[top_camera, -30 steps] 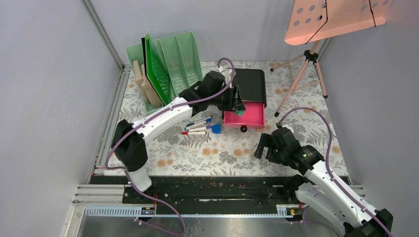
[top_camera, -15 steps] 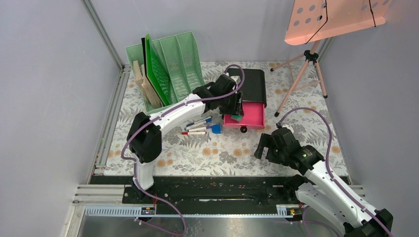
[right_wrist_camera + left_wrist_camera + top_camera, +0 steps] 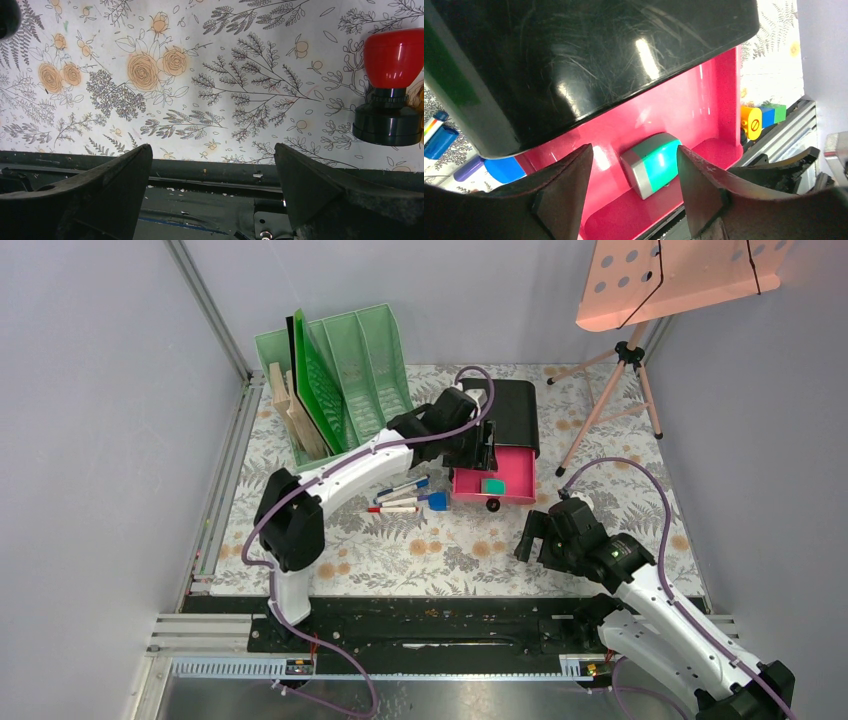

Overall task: Organize the desk
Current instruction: Place the stationery in the drawer.

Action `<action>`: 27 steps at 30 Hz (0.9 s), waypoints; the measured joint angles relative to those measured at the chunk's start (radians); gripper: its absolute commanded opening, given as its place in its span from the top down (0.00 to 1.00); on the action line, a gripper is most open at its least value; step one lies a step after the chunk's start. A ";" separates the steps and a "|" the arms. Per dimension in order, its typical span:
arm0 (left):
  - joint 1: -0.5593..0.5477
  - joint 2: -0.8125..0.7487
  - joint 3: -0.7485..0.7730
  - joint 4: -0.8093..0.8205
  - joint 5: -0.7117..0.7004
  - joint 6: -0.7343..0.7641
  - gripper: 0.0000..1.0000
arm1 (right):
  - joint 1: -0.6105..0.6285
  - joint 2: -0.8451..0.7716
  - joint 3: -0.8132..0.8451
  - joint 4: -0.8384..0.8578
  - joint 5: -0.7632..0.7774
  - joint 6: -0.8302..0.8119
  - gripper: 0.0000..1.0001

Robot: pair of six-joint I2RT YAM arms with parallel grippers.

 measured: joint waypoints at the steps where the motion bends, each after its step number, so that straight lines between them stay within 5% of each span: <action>1: 0.000 -0.005 0.000 0.002 0.001 0.000 0.37 | 0.000 0.001 0.000 0.000 0.000 0.000 0.01; 12: 0.000 -0.215 -0.049 0.098 0.006 0.006 0.35 | 0.000 0.005 0.000 0.000 -0.001 0.000 0.00; 21: 0.018 -0.558 -0.279 0.156 -0.049 0.039 0.27 | 0.000 0.005 0.000 0.000 -0.006 0.000 0.00; 27: 0.048 -0.758 -0.490 0.140 -0.115 0.054 0.12 | 0.000 0.005 0.000 0.000 -0.008 0.000 0.00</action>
